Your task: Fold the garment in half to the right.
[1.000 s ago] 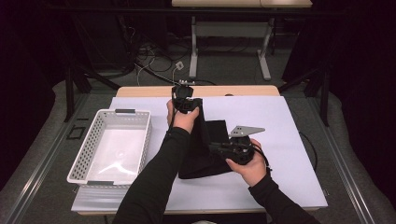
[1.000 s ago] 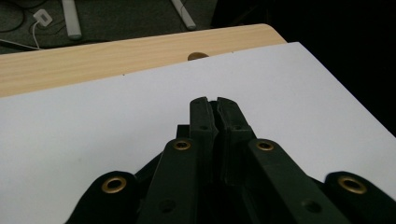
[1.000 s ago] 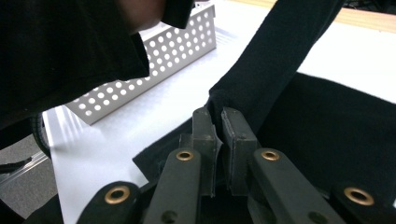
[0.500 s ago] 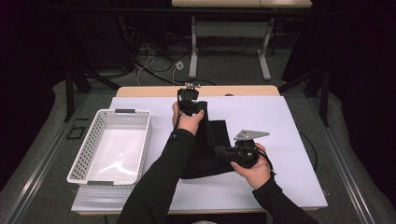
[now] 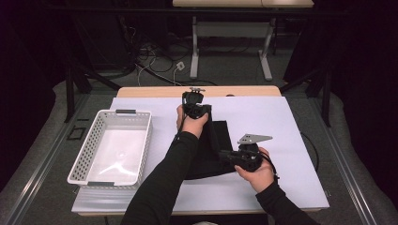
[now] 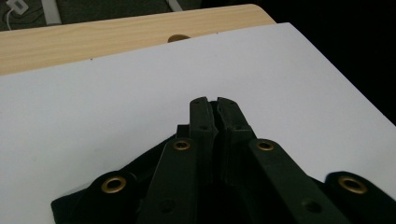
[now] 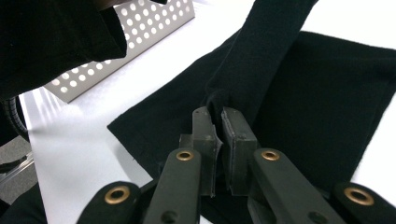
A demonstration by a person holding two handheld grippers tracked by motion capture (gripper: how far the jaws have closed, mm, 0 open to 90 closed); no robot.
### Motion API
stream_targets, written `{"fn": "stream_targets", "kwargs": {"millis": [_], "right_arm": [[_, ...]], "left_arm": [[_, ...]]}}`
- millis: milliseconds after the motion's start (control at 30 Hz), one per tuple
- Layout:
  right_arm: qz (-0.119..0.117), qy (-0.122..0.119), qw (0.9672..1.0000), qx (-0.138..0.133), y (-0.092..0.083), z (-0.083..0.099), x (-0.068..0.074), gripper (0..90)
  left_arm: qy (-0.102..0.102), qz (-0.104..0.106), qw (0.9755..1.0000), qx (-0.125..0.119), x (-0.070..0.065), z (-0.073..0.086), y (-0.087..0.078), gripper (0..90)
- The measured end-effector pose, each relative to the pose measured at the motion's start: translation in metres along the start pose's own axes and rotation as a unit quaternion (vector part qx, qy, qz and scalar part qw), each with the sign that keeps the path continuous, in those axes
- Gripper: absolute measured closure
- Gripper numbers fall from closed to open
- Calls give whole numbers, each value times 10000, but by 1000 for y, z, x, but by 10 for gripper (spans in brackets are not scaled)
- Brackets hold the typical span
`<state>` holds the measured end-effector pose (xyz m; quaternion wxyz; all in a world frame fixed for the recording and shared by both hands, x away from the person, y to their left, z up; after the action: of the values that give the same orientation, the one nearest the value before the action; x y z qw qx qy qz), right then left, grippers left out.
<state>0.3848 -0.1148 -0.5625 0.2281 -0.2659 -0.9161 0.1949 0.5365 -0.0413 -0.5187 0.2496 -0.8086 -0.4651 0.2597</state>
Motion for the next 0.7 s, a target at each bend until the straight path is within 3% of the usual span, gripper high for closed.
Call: {"fn": "stream_targets", "kwargs": {"millis": [700], "right_arm": [[77, 120, 9998, 159, 8, 13, -7, 851]], "left_arm": [[-194, 33, 9998, 97, 9, 14, 13, 836]]}}
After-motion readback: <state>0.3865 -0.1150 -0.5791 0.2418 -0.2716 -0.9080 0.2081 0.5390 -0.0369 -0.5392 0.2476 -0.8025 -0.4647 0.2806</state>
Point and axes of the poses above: each handheld gripper's, and its own axes: y roughly forward along the jaws, z roughly out of its underside, x roughly to its left, the point moved 10 cm from there along y, roughly forward along the jaws, and after that the axes turned 6 degrees about -z, right-handed, at the moved point
